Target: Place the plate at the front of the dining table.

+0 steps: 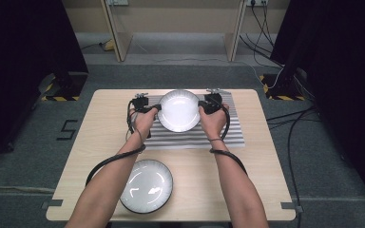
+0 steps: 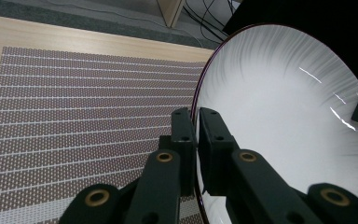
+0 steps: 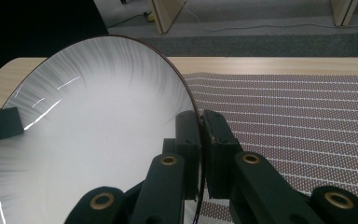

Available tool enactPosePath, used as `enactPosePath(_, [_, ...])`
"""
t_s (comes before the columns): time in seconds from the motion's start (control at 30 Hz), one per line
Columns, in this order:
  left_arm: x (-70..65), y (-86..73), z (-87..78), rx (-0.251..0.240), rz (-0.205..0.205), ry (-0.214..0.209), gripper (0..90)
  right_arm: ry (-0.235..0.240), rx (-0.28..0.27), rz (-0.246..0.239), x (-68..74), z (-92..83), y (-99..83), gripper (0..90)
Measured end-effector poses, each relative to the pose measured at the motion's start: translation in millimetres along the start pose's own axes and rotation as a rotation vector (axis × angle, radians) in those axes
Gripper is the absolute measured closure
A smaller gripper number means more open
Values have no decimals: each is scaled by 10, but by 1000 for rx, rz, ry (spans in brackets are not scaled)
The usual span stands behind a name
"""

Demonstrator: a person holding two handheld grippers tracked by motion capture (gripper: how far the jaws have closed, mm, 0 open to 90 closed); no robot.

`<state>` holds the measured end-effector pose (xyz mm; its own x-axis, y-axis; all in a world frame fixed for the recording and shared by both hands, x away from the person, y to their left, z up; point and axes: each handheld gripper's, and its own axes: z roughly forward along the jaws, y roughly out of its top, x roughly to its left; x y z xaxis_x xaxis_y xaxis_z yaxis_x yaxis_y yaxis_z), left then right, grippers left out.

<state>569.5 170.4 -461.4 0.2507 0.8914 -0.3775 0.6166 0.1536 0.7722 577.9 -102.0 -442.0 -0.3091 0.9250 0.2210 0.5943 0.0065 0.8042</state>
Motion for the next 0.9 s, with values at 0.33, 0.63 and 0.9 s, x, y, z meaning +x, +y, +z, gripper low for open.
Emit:
enactPosePath(0.33, [11, -1, 6, -3, 8, 5, 847, 3, 0, -1, 0, 29, -13, 861])
enactPosePath(0.63, [17, -17, 31, -1, 5, 8, 847, 0, 5, -1, -10, 49, -23, 860])
enactPosePath(0.9, [30, -24, 47, 4, 5, 10, 846, 0, 12, 6, -12, 67, -34, 861])
